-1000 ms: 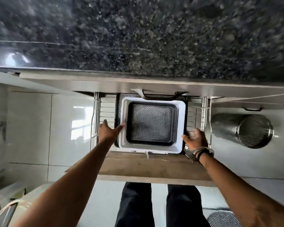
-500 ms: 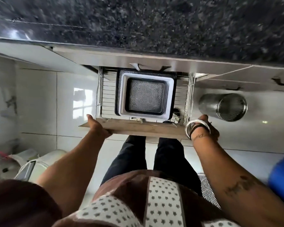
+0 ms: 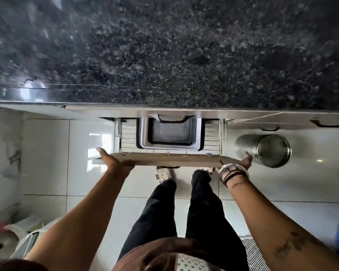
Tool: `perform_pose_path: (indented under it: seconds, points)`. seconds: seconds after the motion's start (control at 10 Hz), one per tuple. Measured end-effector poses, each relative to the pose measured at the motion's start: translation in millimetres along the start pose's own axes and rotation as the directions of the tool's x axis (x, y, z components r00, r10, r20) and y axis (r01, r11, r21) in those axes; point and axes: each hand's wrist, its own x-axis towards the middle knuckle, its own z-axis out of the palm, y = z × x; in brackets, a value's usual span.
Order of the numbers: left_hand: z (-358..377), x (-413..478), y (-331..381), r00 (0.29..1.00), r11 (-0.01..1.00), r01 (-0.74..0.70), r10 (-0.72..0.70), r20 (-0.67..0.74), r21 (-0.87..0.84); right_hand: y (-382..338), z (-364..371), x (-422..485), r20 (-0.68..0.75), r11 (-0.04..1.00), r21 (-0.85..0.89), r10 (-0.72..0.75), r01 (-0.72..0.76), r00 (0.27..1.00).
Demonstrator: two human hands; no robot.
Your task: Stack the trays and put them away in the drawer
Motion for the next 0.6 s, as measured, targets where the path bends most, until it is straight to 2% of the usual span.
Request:
perform_pose_path:
  seconds: [0.1,0.2,0.3,0.4,0.5,0.6]
  points:
    - [40,-2,18,0.995,0.990,0.049,-0.038,0.089,-0.134,-27,30,0,0.173,0.993,0.094,0.047,-0.064,0.984]
    - [72,-11,26,0.962,0.993,0.036,-0.004,0.274,-0.110,-46,52,-5,0.261,0.985,0.150,0.041,-0.083,0.965]
    - [98,-16,34,0.935,0.997,-0.025,0.048,0.352,-0.071,-64,71,-11,0.383,0.985,0.140,0.040,-0.101,0.923]
    - [107,-18,37,0.943,0.988,-0.008,0.058,0.327,-0.152,-71,79,-21,0.446,0.984,0.144,0.028,-0.103,0.894]
    - [105,-36,34,0.940,0.998,-0.042,0.058,0.337,-0.053,-77,73,-32,0.488,0.988,0.110,0.039,-0.106,0.872]
    - [97,-72,11,0.953,0.946,-0.110,0.013,0.304,0.306,-78,57,-66,0.432,0.989,-0.139,0.018,0.046,0.902]
